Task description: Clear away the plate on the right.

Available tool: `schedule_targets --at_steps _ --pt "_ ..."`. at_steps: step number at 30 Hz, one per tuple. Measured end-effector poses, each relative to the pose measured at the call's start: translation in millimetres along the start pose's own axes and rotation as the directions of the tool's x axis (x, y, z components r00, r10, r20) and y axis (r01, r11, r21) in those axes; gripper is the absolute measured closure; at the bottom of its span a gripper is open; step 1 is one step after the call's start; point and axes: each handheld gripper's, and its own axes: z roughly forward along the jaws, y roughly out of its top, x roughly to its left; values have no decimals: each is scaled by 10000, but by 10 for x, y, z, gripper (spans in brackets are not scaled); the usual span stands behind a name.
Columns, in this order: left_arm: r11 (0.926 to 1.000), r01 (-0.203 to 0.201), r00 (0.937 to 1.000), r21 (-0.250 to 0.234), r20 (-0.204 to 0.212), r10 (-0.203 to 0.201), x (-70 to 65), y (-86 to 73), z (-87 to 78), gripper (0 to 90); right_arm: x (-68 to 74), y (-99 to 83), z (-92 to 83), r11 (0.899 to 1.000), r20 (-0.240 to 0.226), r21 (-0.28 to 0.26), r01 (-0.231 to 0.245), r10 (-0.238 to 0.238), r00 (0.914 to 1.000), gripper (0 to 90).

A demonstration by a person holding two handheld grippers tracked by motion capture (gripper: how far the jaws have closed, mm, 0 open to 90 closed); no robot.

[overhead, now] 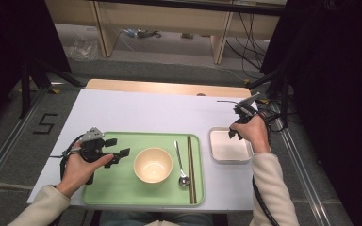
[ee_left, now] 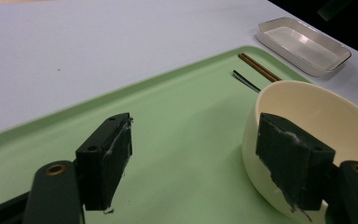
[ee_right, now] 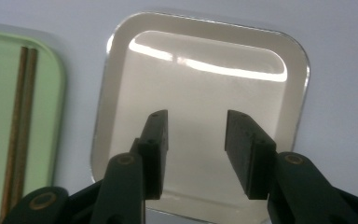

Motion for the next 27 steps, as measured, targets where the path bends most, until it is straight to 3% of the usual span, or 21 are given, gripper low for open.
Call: schedule_targets --at_steps 4,5,6,8,9,10,11,12,14,16,17,18,19,20,21,22,23,24,25,26,27 --pt "10000 49 10000 75 -21 -49 12 -11 4 267 -56 -17 3 9998 313 191 -106 100 9995 638" --pt "9999 112 9999 74 -34 -111 13 -15 7 266 -59 -18 11 9986 456 277 -447 434 9980 647" --pt "10000 79 10000 60 -23 -78 20 -17 6 267 -115 -18 22 9997 454 225 9 -19 9990 651" --pt "9999 146 9999 52 -35 -146 21 -19 6 266 -158 -18 46 9994 541 304 -156 139 9984 659" --pt "9999 124 9999 99 -33 -124 23 -17 7 266 -192 -15 70 9997 657 219 47 -62 9978 659" --pt "9999 103 9999 120 -67 -102 25 -17 8 266 -196 -18 73 9990 636 347 -286 264 9976 658" --pt "9998 91 9999 156 -82 -90 26 -16 11 266 -247 -19 83 9995 574 263 150 -165 9982 658" --pt "9998 89 9999 180 -62 -88 28 -18 15 266 -233 -20 88 9987 683 352 -364 339 9971 658" --pt "9996 165 9999 228 -48 -164 27 -23 24 266 -305 -29 102 9990 804 362 -267 238 9965 658" --pt "9996 198 9998 225 -52 -196 27 -24 25 266 -376 -29 135 9974 919 415 -589 549 9943 661" --pt "9996 191 9998 227 -55 -190 28 -24 24 266 -417 -35 149 9972 954 529 -531 479 9943 661" --pt "9996 190 9998 226 -70 -189 29 -24 22 266 -406 -37 176 9901 1088 626 -1258 1186 9870 662" --pt "9996 171 9998 203 -53 -170 30 -25 22 266 -488 -41 216 9960 1077 569 -684 620 9922 661" --pt "9996 168 9998 210 -48 -167 30 -25 19 266 -534 -56 243 9957 1214 765 -531 436 9916 661" --pt "9996 177 9998 227 -37 -176 29 -24 18 266 -571 -65 287 9977 1206 637 -231 153 9926 661" --pt "9996 179 9998 215 -14 -179 28 -23 17 266 -530 -63 286 9907 1169 941 -978 865 9894 662" --pt "9996 162 9999 211 -17 -162 27 -22 17 265 -577 -67 338 9936 942 977 -574 482 9944 664" --pt "9997 132 9999 219 -30 -132 28 -21 16 265 -533 -65 347 9857 1017 1133 -1250 1136 9883 668" --pt "9997 86 10000 234 -28 -85 29 -20 13 266 -584 -61 370 9941 988 961 -509 414 9942 671" --pt "9996 179 9998 232 -26 -179 27 -23 15 266 -603 -62 372 9909 634 1228 -552 476 9969 680" --pt "9997 167 9999 177 -28 -166 30 -27 16 266 -596 -74 388 9916 966 1171 -549 437 9944 690"
